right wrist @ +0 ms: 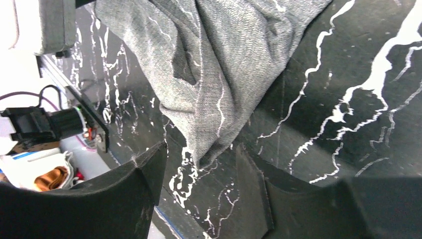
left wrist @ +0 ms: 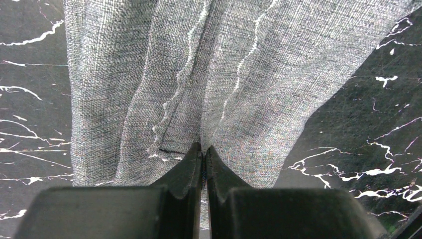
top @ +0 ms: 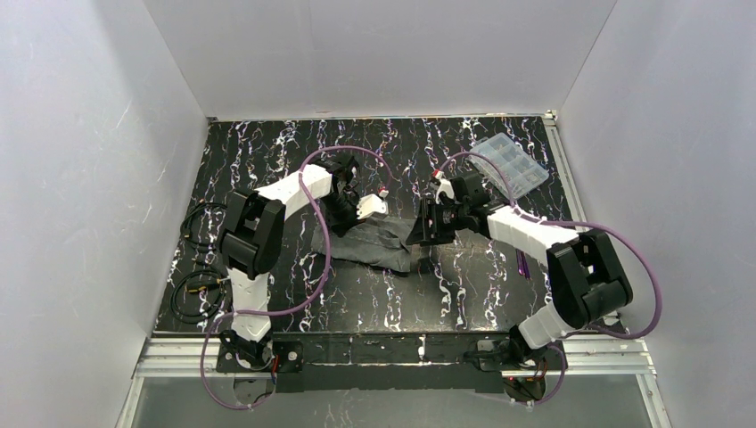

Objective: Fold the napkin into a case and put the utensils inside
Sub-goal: Fold the lower triangle-folded napkin at the center of the board.

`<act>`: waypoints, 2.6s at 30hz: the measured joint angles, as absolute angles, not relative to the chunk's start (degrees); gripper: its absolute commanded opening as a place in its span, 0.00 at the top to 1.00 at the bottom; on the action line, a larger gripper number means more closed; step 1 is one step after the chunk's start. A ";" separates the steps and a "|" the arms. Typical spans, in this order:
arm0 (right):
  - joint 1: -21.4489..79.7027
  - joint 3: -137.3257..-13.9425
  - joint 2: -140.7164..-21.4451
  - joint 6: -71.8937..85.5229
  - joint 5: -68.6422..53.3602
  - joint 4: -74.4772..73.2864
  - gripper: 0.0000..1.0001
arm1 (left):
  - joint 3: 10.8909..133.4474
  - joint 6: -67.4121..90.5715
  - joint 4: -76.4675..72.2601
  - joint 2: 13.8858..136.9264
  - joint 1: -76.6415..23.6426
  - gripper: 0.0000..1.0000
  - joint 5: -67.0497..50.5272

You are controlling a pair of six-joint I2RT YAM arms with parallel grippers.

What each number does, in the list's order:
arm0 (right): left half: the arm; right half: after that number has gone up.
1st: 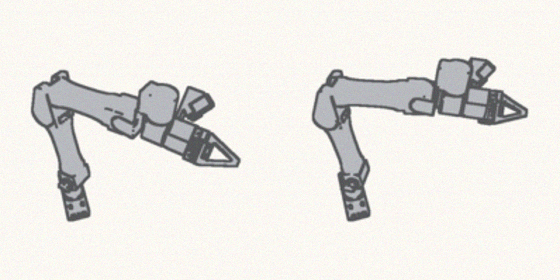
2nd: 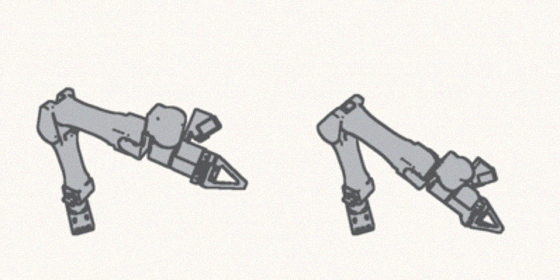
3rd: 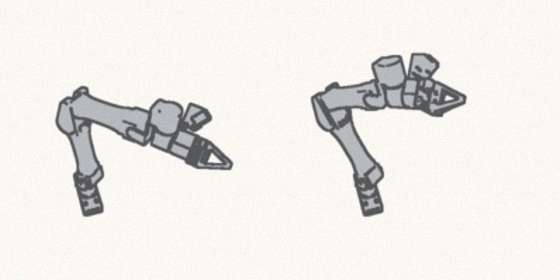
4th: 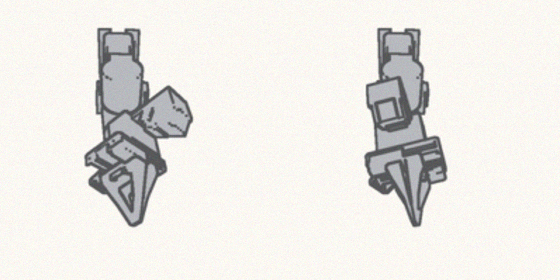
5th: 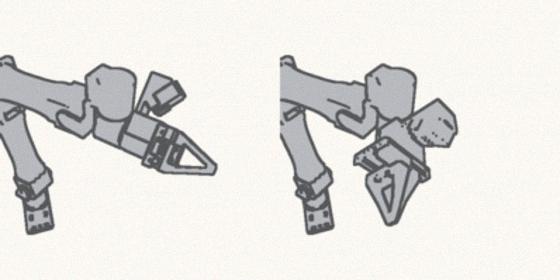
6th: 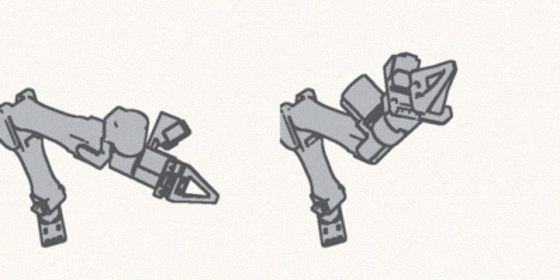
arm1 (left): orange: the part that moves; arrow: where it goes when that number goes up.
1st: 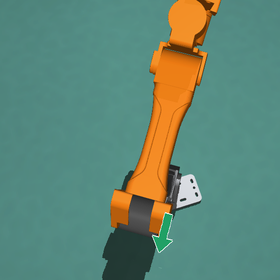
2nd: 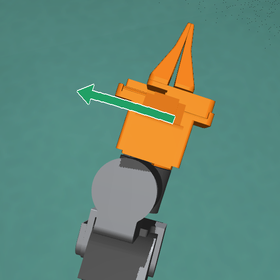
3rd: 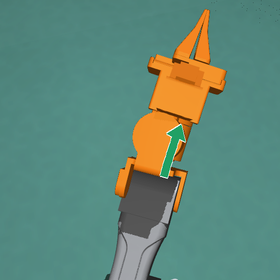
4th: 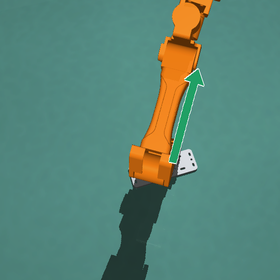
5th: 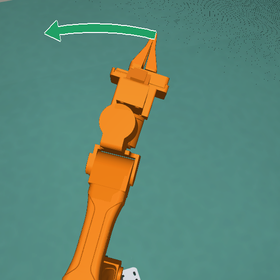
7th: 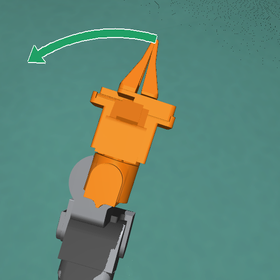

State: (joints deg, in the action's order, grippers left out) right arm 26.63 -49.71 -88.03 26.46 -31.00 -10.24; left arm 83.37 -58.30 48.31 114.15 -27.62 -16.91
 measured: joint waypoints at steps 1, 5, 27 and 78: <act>26.63 -49.69 -87.61 26.04 -30.04 -10.76 0.50 | 83.37 -58.28 48.18 114.13 -27.62 1.00 -16.91; 27.03 -48.27 -84.64 24.80 -27.46 -11.07 0.59 | 83.37 -58.26 47.90 114.13 -27.62 1.00 -16.93; 30.52 -46.09 -87.37 26.17 -23.24 -9.06 0.76 | 85.12 -55.42 46.13 114.13 -27.62 1.00 -18.02; 29.39 -42.50 -96.31 40.38 -30.06 16.10 0.75 | 81.36 -52.62 41.87 111.42 -27.24 0.02 -21.15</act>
